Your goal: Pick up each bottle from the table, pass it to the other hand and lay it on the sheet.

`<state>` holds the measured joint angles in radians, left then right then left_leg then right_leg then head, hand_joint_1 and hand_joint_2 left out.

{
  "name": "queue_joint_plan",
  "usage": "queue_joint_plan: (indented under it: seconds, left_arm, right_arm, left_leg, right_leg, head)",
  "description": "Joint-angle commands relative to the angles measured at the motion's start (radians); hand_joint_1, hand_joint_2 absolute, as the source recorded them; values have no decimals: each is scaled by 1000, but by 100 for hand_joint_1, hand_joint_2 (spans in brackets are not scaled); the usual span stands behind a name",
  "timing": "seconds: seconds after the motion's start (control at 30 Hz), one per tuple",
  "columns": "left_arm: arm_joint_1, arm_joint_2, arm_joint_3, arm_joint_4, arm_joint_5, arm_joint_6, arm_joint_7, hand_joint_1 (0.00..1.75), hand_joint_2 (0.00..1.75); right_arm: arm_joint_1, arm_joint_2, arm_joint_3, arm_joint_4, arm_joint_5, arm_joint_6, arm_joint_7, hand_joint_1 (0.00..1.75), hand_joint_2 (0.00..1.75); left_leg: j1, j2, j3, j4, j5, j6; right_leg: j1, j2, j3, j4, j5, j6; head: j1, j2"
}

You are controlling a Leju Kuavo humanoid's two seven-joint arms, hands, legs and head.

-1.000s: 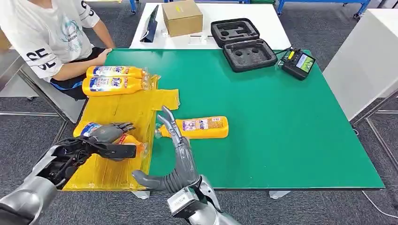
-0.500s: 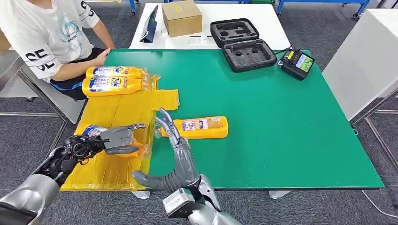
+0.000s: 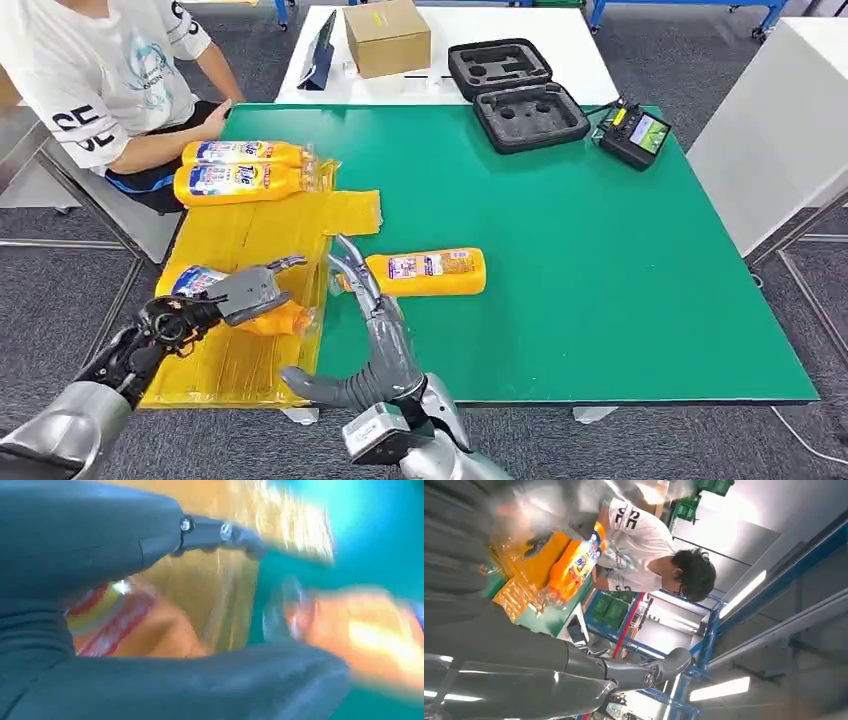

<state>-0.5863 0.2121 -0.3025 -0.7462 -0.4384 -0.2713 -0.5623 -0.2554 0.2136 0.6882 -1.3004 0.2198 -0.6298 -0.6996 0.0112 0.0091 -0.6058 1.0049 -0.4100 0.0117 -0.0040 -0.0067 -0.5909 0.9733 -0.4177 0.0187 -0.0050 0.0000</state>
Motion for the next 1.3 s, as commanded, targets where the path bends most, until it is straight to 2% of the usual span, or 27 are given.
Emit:
queue_joint_plan:
  seconds: [0.03,0.1,0.23,0.33,0.4,0.53,0.63,0.8,1.0,1.3]
  left_arm:
    - [208,-153,327,-375,-55,969,-113,0,175]
    - [262,-181,431,-482,15,969,-136,0,175]
    - [296,-181,471,-541,52,969,-136,0,175]
    - [320,-177,500,-564,104,969,-136,0,175]
    - [344,-173,519,-583,122,969,-136,0,175]
    - [348,-170,519,-586,125,969,-136,0,175]
    - [358,-169,520,-578,159,969,-136,0,175]
    - [365,-164,507,-572,203,969,-136,0,175]
    - [331,-166,490,-521,214,960,-136,0,175]
    - [324,-159,483,-500,221,951,-136,0,175]
  right_arm:
    - [-78,2,-136,190,570,-64,251,0,175]
    - [-111,-25,-189,240,765,-31,408,0,175]
    - [-127,-35,-243,254,856,-13,467,0,175]
    - [-168,-58,-281,315,977,45,577,0,175]
    - [-196,-71,-313,356,1010,58,607,0,175]
    - [-200,-75,-318,361,1009,61,606,0,175]
    - [-223,-77,-332,402,1045,81,647,0,175]
    - [-365,-76,-357,641,1047,188,665,0,175]
    - [-463,-69,-382,832,1012,213,666,0,175]
    - [-491,-74,-403,885,990,243,675,0,175]
  left_leg:
    - [0,-4,-3,0,1,1]
    - [0,0,-4,0,0,1]
    - [0,1,-4,0,0,1]
    - [0,1,-6,0,0,1]
    - [0,1,-5,0,0,1]
    - [0,0,-6,0,0,1]
    - [0,-2,-3,-1,-1,1]
    - [0,2,-3,0,-1,1]
    - [0,-1,-6,0,0,1]
    - [0,-3,-5,0,0,1]
  right_leg:
    - [0,-3,-1,-1,0,0]
    - [0,1,-2,-1,1,1]
    - [0,1,-4,-1,1,1]
    - [0,1,-5,-1,1,1]
    - [0,1,-4,-1,1,1]
    - [0,0,-4,-1,0,1]
    - [0,-1,-2,-1,-1,1]
    - [0,3,-2,-1,0,1]
    - [0,0,-4,0,0,1]
    - [0,-2,-3,0,0,1]
  head:
    - [1,0]
    - [1,0]
    - [0,0]
    - [0,0]
    - [0,0]
    - [0,0]
    - [0,0]
    - [0,0]
    - [0,0]
    - [0,0]
